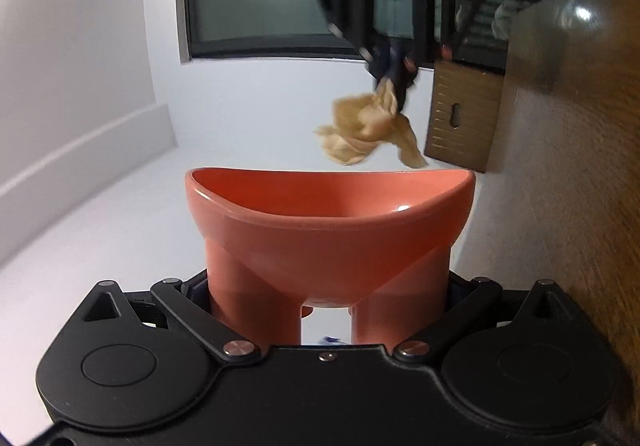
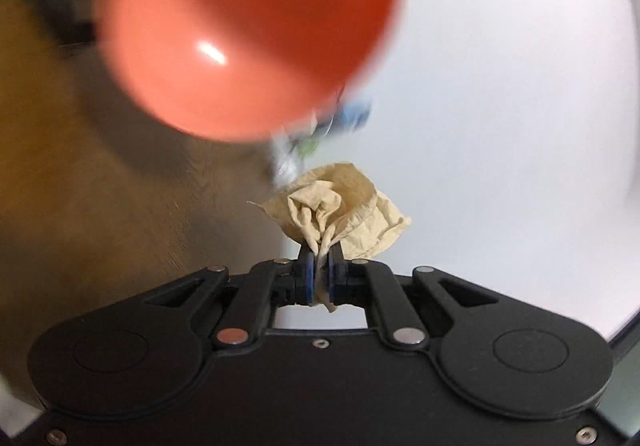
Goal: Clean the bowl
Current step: 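Hold the bowl up with the left tool while the right tool grasps the beige cloth, then wipe the cloth inside the bowl with the right tool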
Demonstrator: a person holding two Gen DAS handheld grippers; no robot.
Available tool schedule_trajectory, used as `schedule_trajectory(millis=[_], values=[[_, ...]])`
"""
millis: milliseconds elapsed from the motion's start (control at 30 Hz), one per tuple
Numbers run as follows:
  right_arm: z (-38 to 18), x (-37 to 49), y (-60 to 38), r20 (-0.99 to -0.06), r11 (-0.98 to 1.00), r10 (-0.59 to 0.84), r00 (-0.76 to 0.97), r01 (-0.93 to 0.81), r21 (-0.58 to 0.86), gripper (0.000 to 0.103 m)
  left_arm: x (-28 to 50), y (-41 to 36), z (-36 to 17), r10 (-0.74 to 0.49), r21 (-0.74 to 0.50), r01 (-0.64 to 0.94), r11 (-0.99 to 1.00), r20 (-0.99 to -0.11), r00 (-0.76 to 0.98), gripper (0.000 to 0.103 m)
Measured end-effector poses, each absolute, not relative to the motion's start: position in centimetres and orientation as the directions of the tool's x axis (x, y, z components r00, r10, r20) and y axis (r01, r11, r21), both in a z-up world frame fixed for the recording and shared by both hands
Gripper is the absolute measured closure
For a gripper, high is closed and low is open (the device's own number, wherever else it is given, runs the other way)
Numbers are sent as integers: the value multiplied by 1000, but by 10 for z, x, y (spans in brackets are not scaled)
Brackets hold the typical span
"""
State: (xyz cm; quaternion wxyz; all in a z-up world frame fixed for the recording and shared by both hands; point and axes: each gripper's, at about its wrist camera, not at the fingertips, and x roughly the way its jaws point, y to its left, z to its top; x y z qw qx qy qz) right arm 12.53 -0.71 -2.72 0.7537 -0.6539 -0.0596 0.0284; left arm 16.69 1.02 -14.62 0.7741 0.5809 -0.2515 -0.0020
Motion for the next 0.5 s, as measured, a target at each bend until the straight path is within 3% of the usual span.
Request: schedule_trajectory(millis=[333,500], values=[[-60,88,18,115,-134,388,915,179,-975,95,166,-4,-144,-279,901,-296,316,387,879,5],[-45,100,36,149,-171,407,901,236,-957,95,163,-3,-143,-279,901,-297,316,387,879,5]])
